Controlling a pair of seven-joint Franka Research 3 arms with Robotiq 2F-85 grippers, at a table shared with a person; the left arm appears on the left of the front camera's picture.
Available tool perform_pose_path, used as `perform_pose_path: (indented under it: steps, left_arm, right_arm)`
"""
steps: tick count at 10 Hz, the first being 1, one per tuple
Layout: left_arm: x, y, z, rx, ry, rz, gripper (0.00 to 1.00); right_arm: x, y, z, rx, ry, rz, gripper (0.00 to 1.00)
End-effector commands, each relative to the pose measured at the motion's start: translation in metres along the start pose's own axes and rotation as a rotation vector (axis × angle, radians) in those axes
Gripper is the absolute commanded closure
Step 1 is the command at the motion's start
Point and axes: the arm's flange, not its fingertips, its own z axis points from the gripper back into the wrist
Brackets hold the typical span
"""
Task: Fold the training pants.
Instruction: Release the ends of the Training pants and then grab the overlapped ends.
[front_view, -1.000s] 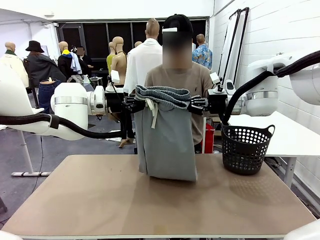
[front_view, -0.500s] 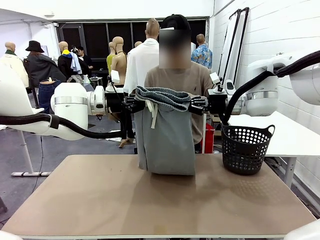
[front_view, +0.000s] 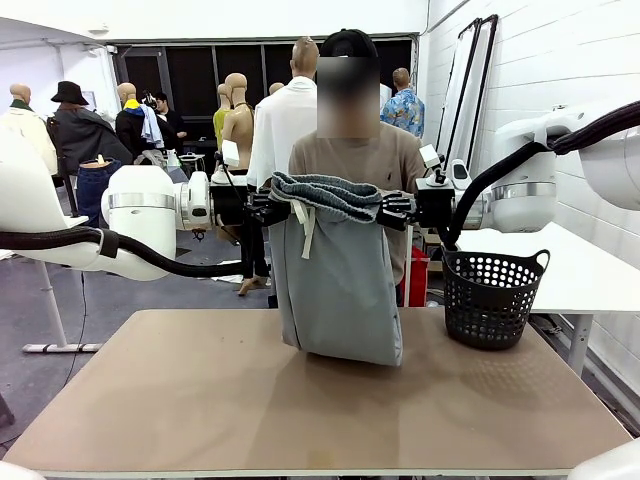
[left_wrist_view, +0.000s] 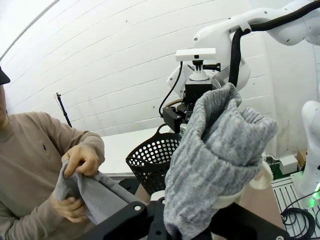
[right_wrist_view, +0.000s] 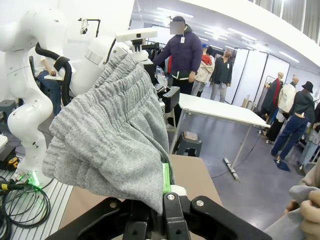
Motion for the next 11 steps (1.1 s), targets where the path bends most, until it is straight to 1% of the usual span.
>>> perform_pose_path:
  steps: [1, 11]
  left_arm:
    - [0.0036, -0.002, 0.0002, 0.0, -0.003, -0.009, 1.0]
    - [0.0036, -0.002, 0.0002, 0.0, -0.003, -0.009, 1.0]
  right_arm:
    - [0.0004, 0.0006, -0.0009, 0.002, -0.004, -0.001, 1.0]
    - [0.0004, 0.0006, -0.0009, 0.002, -0.004, -0.001, 1.0]
